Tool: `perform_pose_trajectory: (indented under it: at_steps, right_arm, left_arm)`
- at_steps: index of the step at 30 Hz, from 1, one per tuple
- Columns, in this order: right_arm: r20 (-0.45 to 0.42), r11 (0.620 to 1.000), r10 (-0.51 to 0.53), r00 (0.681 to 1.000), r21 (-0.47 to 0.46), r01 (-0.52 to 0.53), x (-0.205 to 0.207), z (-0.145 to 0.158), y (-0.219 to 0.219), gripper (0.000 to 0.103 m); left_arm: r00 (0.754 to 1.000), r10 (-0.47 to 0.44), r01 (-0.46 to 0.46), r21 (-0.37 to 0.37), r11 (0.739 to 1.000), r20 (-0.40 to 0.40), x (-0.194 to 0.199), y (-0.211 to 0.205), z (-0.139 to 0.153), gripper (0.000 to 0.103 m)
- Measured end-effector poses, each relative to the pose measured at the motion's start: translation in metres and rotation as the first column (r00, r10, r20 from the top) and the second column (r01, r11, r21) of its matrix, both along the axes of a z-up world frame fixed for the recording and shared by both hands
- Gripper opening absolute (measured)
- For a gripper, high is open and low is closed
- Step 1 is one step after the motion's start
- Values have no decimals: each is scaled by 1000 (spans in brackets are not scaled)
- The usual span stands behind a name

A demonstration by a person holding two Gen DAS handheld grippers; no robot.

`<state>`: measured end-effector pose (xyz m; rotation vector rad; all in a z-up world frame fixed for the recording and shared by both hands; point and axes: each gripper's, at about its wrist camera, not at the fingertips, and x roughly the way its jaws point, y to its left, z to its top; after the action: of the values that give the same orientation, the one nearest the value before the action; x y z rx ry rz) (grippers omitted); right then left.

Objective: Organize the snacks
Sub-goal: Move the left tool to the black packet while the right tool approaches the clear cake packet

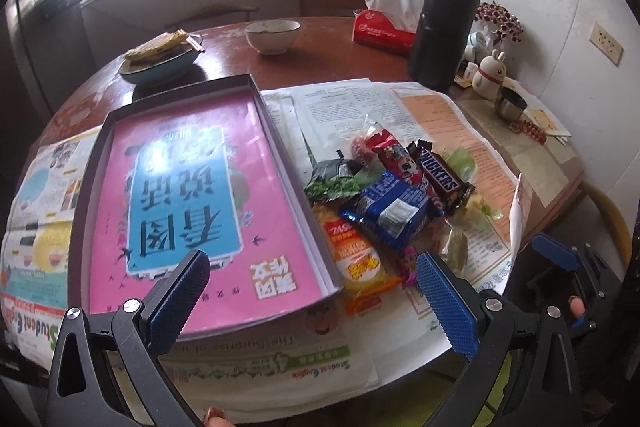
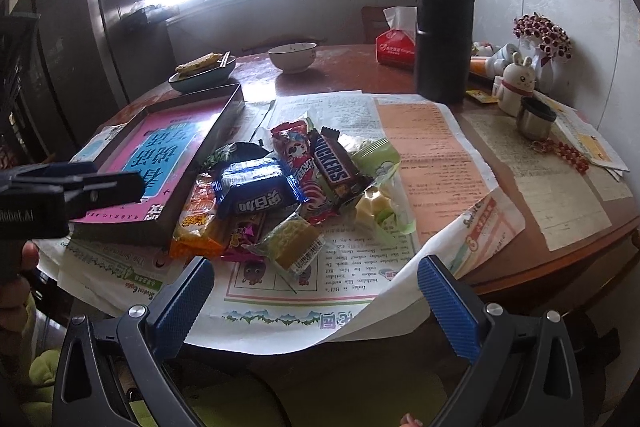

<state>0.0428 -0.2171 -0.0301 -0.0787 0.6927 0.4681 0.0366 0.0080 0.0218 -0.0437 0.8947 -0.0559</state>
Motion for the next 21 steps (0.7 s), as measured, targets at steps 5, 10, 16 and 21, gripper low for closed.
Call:
perform_pose_trajectory:
  at_steps: [5, 10, 16, 21]
  right_arm:
    - [-9, 1000, 23, 1000, -1, -23, 4, -2, 1, 103]
    - [-23, 999, 49, 999, -4, -49, 10, -4, 4, 103]
    - [-26, 997, 77, 997, -29, -78, 17, -8, 8, 103]
    - [-23, 994, 98, 995, -39, -99, 22, -9, 11, 103]
  left_arm:
    - [1000, -23, 23, -1, 1000, -17, 10, -7, -2, 103]
    - [998, -38, 38, -1, 999, -45, 25, -11, -5, 103]
    - [996, -55, 55, 4, 998, -71, 44, -10, -4, 102]
    - [991, -86, 86, -11, 996, -105, 66, -4, 2, 98]
